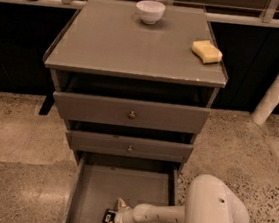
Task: Pick rxbar chocolate from bottom drawer and place on counter
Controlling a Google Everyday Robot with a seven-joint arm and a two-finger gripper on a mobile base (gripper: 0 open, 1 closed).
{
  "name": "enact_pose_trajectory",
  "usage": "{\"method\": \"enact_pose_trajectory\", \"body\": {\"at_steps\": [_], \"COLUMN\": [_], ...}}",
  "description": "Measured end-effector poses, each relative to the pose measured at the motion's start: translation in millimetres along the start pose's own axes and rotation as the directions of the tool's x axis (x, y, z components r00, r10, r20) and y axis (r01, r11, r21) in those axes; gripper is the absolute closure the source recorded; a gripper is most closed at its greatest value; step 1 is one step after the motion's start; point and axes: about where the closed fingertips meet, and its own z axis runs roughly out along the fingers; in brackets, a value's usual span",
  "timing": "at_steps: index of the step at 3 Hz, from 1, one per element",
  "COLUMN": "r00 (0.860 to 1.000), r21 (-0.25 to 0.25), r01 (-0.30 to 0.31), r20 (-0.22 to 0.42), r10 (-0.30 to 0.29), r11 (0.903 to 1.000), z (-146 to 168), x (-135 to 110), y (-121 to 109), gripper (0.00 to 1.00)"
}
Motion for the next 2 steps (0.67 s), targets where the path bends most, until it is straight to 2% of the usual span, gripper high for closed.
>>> {"method": "enact_pose_trajectory", "body": {"at_steps": [1,2], "r00": [1.000,0.999], "r21": [0.000,0.024], "r01": [0.000,-0.021], "r20": [0.000,-0.027], "r10": [0.000,0.022], "r11": [1.0000,0.9995], "z": [0.0,0.9], "x": [0.0,18.7], "y": [0.0,1.8], "gripper": [0.00,0.00]}}
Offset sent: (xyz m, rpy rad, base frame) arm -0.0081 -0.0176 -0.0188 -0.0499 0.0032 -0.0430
